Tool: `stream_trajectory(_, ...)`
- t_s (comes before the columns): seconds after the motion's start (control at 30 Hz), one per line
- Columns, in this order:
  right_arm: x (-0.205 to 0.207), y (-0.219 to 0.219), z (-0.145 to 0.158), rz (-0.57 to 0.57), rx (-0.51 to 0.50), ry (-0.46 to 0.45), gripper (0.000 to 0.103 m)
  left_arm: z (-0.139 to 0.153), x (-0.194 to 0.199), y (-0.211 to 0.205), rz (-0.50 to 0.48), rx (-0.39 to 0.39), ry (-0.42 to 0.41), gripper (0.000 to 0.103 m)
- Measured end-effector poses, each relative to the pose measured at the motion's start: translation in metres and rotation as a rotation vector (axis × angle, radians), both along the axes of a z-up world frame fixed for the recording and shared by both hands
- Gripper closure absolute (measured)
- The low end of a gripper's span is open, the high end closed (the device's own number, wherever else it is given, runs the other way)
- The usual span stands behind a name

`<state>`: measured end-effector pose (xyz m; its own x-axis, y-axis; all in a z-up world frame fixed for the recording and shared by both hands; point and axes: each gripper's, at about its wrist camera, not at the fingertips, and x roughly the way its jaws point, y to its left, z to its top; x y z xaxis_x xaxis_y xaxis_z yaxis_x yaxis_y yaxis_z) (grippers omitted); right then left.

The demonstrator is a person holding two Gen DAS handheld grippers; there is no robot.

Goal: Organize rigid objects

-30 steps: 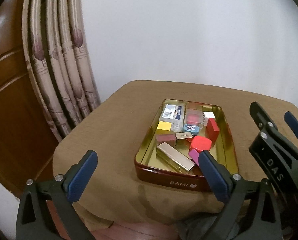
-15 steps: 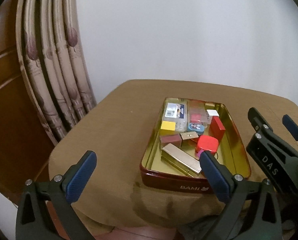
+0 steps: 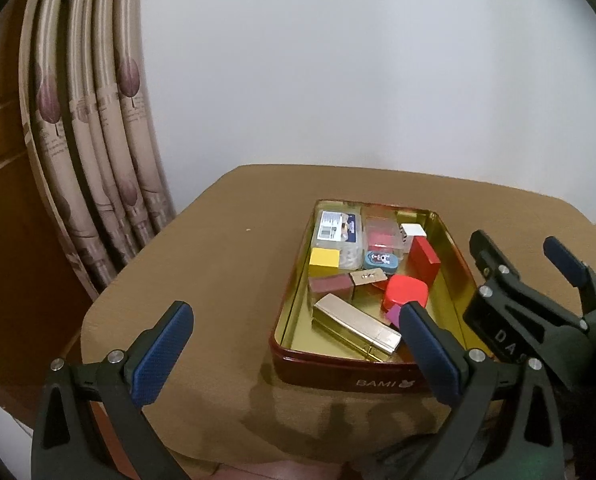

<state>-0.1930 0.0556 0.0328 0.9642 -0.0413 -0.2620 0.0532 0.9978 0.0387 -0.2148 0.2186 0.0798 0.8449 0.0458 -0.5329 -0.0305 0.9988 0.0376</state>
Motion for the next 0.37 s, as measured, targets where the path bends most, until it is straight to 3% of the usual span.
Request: stream_trajectory(0.37,-0.0025,0.0116,0.0029,0.0,-0.022,-0.001,0.011,0.0032,-0.004,0.0053,0.04,0.021,-0.014,0.001)
